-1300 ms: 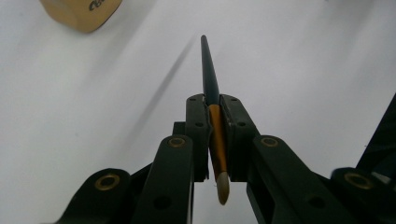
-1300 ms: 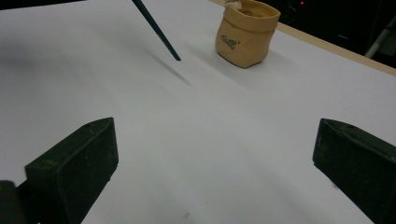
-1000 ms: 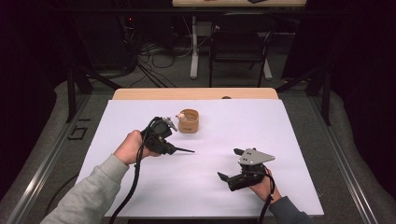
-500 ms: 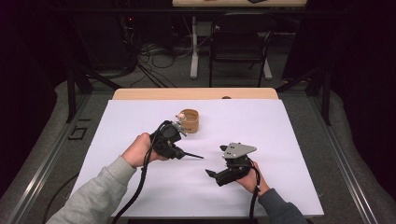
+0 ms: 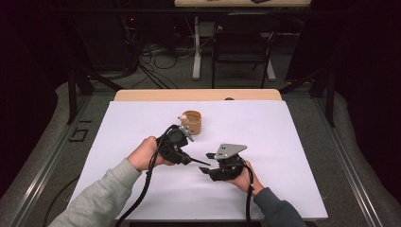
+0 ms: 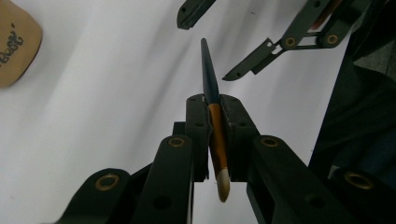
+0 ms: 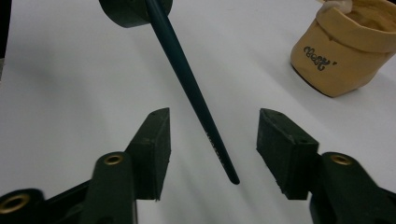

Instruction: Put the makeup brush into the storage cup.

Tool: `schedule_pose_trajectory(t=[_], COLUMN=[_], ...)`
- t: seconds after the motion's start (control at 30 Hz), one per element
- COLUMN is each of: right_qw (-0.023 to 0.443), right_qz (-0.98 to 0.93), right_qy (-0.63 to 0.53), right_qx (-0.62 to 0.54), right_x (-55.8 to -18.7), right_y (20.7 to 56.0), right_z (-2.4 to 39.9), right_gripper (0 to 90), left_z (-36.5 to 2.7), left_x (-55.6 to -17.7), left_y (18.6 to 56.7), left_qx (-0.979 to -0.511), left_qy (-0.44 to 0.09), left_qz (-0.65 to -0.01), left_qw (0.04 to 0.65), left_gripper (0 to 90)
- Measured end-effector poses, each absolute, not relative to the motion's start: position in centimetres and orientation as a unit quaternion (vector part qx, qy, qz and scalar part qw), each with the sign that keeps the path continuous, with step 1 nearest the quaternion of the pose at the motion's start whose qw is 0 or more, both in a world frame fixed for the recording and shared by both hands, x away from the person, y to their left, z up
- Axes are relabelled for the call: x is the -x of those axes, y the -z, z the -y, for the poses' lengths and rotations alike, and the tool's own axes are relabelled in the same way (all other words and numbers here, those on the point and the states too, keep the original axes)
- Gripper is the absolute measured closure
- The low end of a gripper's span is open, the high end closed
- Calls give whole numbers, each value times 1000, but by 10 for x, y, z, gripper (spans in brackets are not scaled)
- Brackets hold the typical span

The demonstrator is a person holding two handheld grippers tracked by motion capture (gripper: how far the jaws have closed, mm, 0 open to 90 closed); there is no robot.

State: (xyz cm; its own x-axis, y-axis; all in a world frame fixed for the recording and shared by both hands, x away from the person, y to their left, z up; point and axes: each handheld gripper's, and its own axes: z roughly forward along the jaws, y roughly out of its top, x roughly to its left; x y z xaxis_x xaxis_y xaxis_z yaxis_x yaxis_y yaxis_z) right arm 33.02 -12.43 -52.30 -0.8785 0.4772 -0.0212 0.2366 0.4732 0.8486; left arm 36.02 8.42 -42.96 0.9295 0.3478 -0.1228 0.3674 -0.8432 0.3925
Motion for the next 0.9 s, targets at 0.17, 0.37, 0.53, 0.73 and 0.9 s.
schedule_pose_trajectory(t=[0.17, 0.37, 0.53, 0.73, 0.9], right_qw=[118, 108, 124, 124, 118], right_qz=[-852, -858, -863, -863, -864], right_qy=[-469, -468, -462, -466, -470], right_qx=[-199, -184, -164, -150, -140], right_x=[-332, -331, -328, -325, -320], right_y=[524, 524, 524, 522, 521], right_z=[122, 120, 119, 119, 116], right_gripper=[620, 768, 795, 827, 847], left_z=[-83, -80, -80, -83, -86], left_x=[-359, -358, -358, -357, -357], left_y=[430, 431, 429, 426, 426], left_qx=[-960, -961, -962, -957, -952], left_qy=[29, 34, 34, 23, 22], left_qz=[-183, -175, -170, -175, -183], left_qw=[211, 210, 210, 230, 244], left_gripper=[835, 834, 833, 793, 754])
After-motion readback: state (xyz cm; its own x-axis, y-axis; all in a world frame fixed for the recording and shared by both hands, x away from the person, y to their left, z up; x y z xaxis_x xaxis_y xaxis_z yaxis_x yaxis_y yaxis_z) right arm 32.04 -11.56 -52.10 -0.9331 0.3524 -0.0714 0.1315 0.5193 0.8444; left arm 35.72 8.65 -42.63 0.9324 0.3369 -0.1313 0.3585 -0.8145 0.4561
